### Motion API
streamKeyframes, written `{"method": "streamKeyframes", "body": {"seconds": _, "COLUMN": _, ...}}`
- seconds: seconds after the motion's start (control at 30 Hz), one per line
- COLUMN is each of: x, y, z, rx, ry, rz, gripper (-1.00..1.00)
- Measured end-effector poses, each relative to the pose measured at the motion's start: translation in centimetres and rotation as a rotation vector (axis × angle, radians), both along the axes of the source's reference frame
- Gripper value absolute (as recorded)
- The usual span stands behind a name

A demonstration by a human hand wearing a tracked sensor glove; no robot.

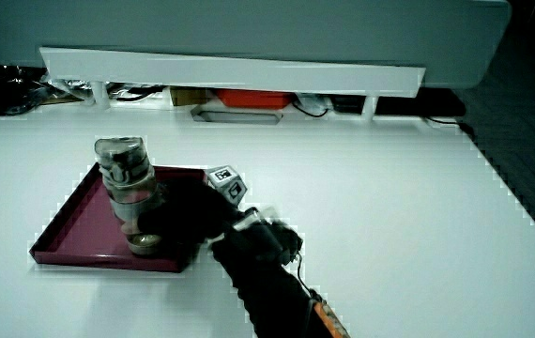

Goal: Pick bottle

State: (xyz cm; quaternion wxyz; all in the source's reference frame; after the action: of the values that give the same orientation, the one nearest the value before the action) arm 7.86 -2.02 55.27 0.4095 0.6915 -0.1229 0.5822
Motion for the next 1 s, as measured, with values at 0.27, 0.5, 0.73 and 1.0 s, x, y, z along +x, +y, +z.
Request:
{"method": "streamKeyframes", "body": {"seconds": 0.27, "x": -0.1, "y": 0.2, "z": 0.1, "rx": 0.009, "ry": -0.036, "rz": 0.029, "gripper": 0.71}}
{"method": "streamKeyframes", "body": {"seconds": 0.5, "x": -0.1, "y": 0.6, "z": -0.4, "rx": 0.059, "ry": -0.024, "rz": 0.054, "gripper": 0.96}}
{"method": "streamKeyframes", "body": {"seconds": 0.73, "x": 0.2, "y": 0.7, "z": -0.3, "rx": 0.07, "ry": -0.082, "rz": 0.082, "gripper": 1.0}}
{"method": "streamKeyframes", "body": {"seconds": 1.0, "x": 2.1, "y": -0.3, "z": -4.7, "rx": 0.071, "ry": -0.151, "rz": 0.073, "gripper": 1.0}}
